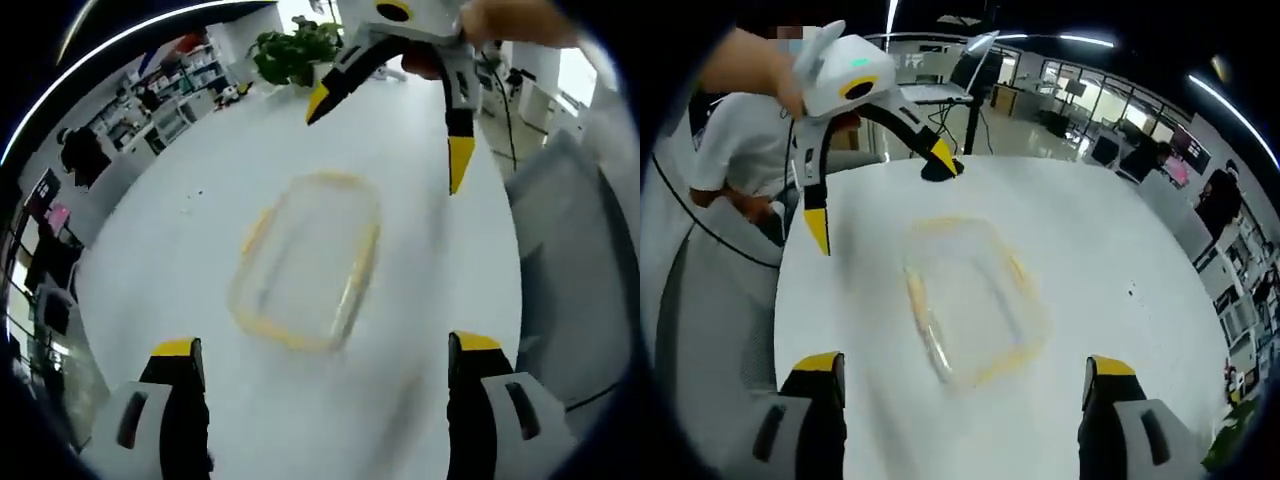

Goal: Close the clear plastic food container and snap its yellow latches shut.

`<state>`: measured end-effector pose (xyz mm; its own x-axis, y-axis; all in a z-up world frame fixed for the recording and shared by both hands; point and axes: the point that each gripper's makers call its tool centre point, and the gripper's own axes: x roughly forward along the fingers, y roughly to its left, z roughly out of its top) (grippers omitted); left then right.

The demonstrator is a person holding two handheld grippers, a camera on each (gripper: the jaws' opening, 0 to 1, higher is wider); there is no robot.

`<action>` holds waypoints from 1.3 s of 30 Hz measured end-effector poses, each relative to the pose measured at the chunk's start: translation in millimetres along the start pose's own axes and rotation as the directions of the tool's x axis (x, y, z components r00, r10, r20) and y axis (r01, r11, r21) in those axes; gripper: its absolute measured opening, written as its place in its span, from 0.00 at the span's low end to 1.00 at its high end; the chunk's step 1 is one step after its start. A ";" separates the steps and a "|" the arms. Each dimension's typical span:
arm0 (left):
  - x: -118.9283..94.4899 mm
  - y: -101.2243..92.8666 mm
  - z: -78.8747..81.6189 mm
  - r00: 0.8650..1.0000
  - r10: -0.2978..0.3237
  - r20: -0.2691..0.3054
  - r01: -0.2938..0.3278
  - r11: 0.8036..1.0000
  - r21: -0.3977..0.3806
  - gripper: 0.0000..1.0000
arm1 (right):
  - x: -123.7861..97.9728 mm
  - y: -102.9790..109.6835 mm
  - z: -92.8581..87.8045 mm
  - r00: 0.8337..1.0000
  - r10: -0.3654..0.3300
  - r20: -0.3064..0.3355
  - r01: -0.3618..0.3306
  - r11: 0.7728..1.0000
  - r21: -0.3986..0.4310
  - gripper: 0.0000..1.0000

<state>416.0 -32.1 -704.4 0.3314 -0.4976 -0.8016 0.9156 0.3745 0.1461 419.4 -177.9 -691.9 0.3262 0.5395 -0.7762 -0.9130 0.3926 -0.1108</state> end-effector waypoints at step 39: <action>-78.0 -123.3 -49.4 0.981 0.153 0.123 -0.115 0.957 -0.267 0.99 | -100.7 96.7 -77.6 0.956 -0.229 0.184 0.159 0.930 0.331 0.99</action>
<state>266.1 -0.9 -688.5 0.4928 -0.5272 -0.6922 0.7769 0.6248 0.0773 279.2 -252.0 -672.6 0.5662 0.5628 -0.6022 -0.7161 0.6977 -0.0211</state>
